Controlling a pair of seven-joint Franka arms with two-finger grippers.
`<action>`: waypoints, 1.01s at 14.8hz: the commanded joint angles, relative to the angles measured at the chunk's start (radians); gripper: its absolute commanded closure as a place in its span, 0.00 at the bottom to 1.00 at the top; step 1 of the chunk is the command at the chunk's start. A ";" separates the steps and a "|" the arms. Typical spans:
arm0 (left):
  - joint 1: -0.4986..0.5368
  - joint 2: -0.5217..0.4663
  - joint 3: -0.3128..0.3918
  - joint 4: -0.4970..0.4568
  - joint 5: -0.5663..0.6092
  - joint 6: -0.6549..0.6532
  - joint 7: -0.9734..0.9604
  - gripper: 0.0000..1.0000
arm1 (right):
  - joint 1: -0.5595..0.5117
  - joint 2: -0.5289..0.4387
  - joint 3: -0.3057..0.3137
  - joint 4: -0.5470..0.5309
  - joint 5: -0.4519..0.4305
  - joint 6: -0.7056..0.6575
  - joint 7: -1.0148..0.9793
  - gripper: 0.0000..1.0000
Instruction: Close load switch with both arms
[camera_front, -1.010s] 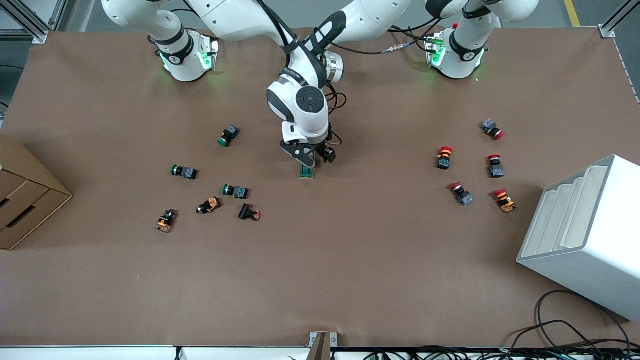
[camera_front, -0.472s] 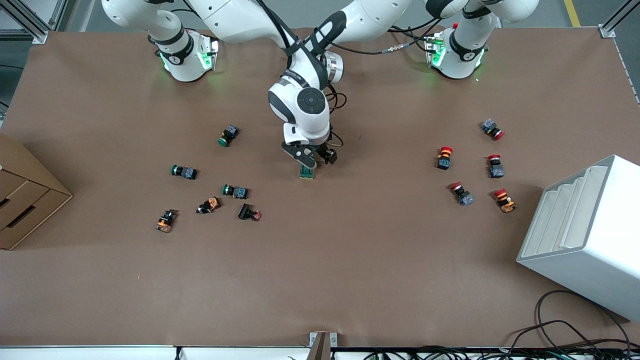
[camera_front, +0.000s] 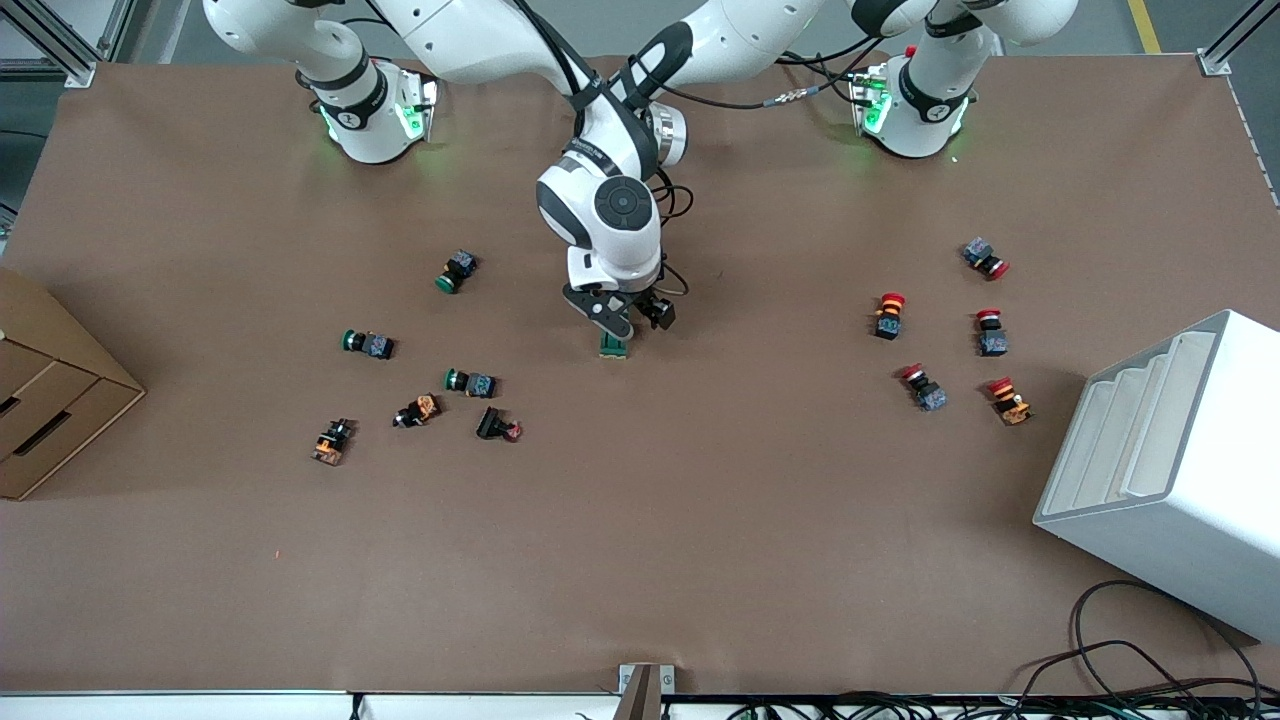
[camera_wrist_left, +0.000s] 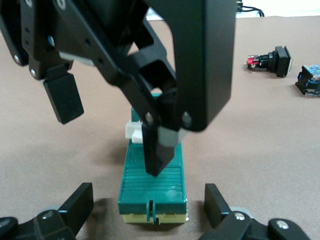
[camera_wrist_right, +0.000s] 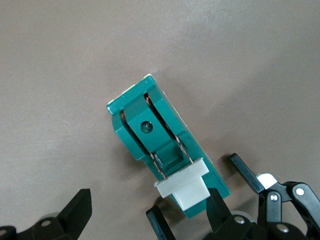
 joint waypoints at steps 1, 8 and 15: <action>-0.004 0.035 0.002 0.005 0.023 0.015 -0.024 0.01 | -0.030 0.026 -0.013 0.078 -0.005 0.061 -0.031 0.00; -0.004 0.035 0.000 0.005 0.023 0.013 -0.024 0.01 | -0.056 0.031 -0.013 0.107 -0.007 0.064 -0.039 0.00; -0.004 0.035 0.000 0.005 0.023 0.013 -0.024 0.01 | -0.082 0.041 -0.013 0.107 -0.010 0.064 -0.092 0.00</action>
